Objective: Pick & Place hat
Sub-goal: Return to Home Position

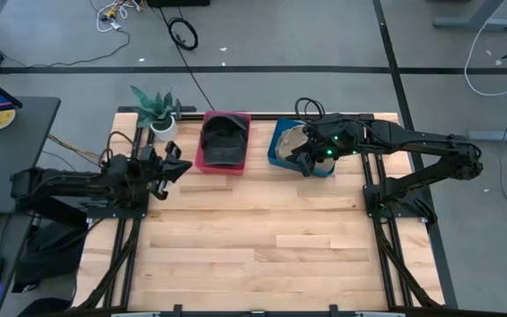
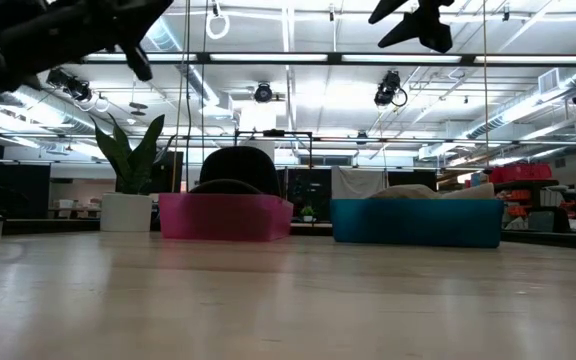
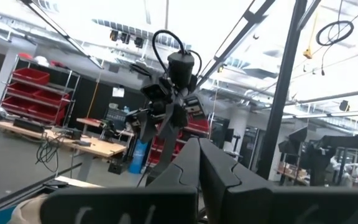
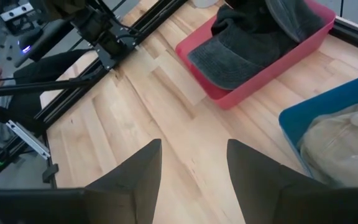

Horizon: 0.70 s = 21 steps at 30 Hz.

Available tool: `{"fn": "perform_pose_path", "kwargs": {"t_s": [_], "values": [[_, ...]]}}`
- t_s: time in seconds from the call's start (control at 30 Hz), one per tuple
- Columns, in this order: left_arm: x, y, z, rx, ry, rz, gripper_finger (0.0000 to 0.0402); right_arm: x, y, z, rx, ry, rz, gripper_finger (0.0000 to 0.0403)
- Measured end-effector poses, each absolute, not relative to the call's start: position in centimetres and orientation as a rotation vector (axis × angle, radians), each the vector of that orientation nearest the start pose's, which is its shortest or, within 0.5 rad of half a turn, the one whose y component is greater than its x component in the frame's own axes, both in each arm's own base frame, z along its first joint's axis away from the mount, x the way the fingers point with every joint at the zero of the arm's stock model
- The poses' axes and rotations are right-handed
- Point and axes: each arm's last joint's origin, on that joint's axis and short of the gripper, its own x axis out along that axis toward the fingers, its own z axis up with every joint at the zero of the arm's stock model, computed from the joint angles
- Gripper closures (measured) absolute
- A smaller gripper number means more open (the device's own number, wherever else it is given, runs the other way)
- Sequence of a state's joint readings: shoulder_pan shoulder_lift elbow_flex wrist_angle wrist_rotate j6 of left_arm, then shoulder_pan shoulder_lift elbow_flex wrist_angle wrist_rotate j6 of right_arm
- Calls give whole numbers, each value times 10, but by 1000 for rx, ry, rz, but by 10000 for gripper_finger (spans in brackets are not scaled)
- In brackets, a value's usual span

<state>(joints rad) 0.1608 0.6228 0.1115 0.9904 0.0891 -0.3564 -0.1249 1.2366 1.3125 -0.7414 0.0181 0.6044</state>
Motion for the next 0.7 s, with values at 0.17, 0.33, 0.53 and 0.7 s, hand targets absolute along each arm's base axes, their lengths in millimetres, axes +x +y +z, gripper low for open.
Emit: {"fn": "perform_pose_path", "kwargs": {"t_s": [0.17, 0.33, 0.53, 0.7], "values": [[122, 17, 225, -287, -505, -18, 399, 247, -32, 372, 632, 602, -340, 218], [115, 16, 215, -281, -510, -34, 399, 247, -32, 372, 632, 602, -340, 218], [116, 14, 209, -283, -427, -68, 399, 247, -31, 372, 635, 604, -332, 218], [113, 14, 211, -268, -444, -72, 399, 247, -31, 372, 635, 605, -330, 218]]}}
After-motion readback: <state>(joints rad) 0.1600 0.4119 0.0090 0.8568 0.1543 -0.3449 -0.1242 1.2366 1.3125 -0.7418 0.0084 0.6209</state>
